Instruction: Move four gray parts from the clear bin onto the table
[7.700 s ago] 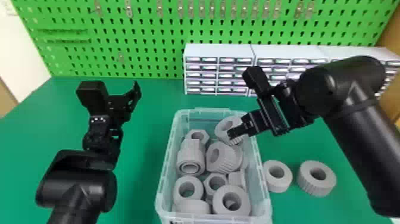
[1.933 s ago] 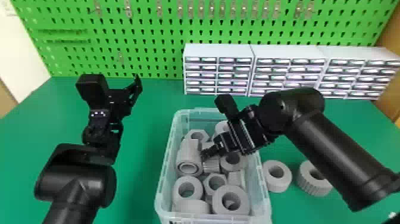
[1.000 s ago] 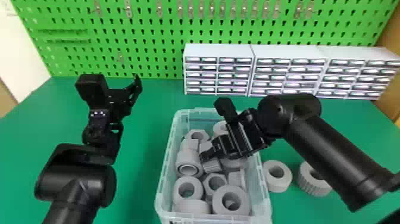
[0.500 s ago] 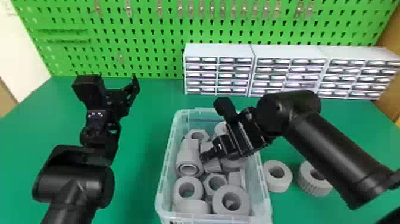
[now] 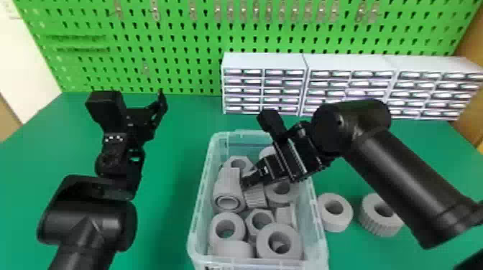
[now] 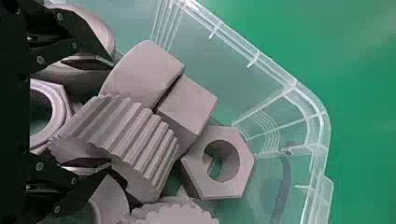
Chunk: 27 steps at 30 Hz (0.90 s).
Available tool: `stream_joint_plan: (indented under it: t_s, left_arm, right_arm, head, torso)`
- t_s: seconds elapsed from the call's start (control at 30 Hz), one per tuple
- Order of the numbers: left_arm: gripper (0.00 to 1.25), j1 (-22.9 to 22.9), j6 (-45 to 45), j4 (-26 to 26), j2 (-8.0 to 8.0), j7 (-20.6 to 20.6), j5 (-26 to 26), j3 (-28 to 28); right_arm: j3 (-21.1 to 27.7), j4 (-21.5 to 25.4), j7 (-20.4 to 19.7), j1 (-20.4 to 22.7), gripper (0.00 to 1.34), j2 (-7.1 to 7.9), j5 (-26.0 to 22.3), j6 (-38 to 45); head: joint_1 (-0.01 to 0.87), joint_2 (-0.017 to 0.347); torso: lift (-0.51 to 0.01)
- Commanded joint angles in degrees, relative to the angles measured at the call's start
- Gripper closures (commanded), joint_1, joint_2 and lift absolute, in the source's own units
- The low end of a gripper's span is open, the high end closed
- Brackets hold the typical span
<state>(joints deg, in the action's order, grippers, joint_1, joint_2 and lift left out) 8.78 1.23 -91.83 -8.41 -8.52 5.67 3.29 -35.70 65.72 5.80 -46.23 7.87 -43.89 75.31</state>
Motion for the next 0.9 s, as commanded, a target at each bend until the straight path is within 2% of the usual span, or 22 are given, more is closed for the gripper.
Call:
stream_joint_plan:
  t_s: [0.0,0.2,0.4,0.87]
  left_arm:
    - [0.29,-0.25,0.0,-0.02,-0.11,0.0,0.04,0.05]
    - [0.3,-0.51,0.0,-0.37,-0.55,0.0,0.13,-0.3]
    - [0.3,-0.08,0.0,-0.37,-0.55,0.0,0.13,0.05]
    - [0.3,0.72,-0.09,-0.37,-1.08,-0.09,0.04,0.93]
  right_arm:
    - [0.28,1.17,0.0,0.0,0.52,-0.05,1.88,1.68]
    - [0.37,2.13,-0.27,-0.27,0.52,-0.22,3.9,3.35]
    - [0.63,1.87,-2.55,-0.27,0.52,-0.4,3.9,4.23]
    - [0.1,-0.85,-5.45,-0.18,0.52,-0.75,0.65,2.56]
  head:
    - [0.693,0.072]
    - [0.693,0.072]
    - [0.693,0.072]
    - [0.693,0.072]
  torso:
    - [-0.052]
    - [-0.052]
    - [-0.052]
    - [-0.052]
